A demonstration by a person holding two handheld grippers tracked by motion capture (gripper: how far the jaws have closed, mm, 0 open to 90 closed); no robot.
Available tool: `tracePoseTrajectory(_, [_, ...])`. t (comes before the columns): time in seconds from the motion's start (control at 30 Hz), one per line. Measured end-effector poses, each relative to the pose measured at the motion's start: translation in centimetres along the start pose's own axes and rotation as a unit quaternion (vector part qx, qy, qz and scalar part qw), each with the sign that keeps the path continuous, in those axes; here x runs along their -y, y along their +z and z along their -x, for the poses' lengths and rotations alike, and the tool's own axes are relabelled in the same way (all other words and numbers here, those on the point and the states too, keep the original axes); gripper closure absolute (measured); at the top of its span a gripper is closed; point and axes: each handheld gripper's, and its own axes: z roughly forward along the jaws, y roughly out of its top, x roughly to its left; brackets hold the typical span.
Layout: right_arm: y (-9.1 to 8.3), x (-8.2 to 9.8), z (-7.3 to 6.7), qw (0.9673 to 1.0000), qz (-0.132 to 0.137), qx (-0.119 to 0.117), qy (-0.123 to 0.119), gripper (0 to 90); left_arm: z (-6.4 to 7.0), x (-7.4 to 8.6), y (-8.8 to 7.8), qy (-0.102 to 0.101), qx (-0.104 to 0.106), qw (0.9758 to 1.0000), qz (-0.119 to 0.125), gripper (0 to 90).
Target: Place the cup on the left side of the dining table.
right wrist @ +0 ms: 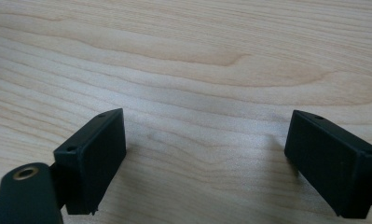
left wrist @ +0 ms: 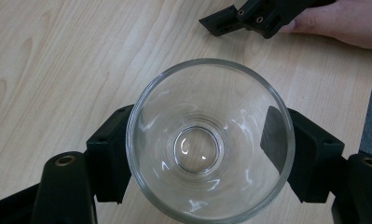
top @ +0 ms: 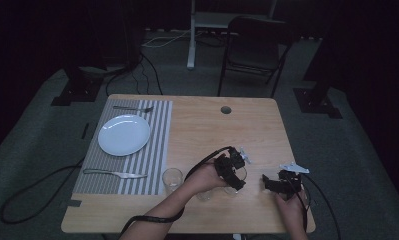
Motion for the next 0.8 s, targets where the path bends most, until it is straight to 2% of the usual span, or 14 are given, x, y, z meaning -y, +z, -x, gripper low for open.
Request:
tracePoseTrajectory(0.1, [0.0,0.0,0.0,1.0,0.0,0.0,0.001,12.1,-0.2,-0.1,-0.4,0.002,-0.003,1.0,0.002,28.8])
tracePoseTrajectory(0.23, [0.0,0.0,0.0,1.0,0.0,0.0,0.001,12.1,-1.1,-0.2,-1.2,-0.007,-0.007,0.9999,0.009,28.8])
tracePoseTrajectory(0.3, [0.0,0.0,0.0,1.0,0.001,0.0,0.0,12.1,-1.8,-0.1,-1.7,-0.018,-0.017,0.9996,0.013,28.8])
tracePoseTrajectory(0.57, [0.0,0.0,0.0,1.0,0.001,0.0,0.0,12.1,-3.4,0.5,-3.1,-0.041,-0.027,0.9984,0.027,28.8])
tracePoseTrajectory(0.6, [0.0,0.0,0.0,1.0,0.001,0.0,0.0,12.1,-4.0,0.8,-3.6,-0.05,-0.031,0.9978,0.032,28.7])
tracePoseTrajectory(0.7, [0.0,0.0,0.0,1.0,0.001,0.0,0.0,12.1,-4.4,1.1,-4.0,-0.054,-0.038,0.9973,0.031,28.8])
tracePoseTrajectory(0.8, [0.0,0.0,0.0,1.0,0.001,0.0,0.0,12.1,-5.4,1.7,-4.8,-0.07,-0.049,0.9959,0.031,28.8])
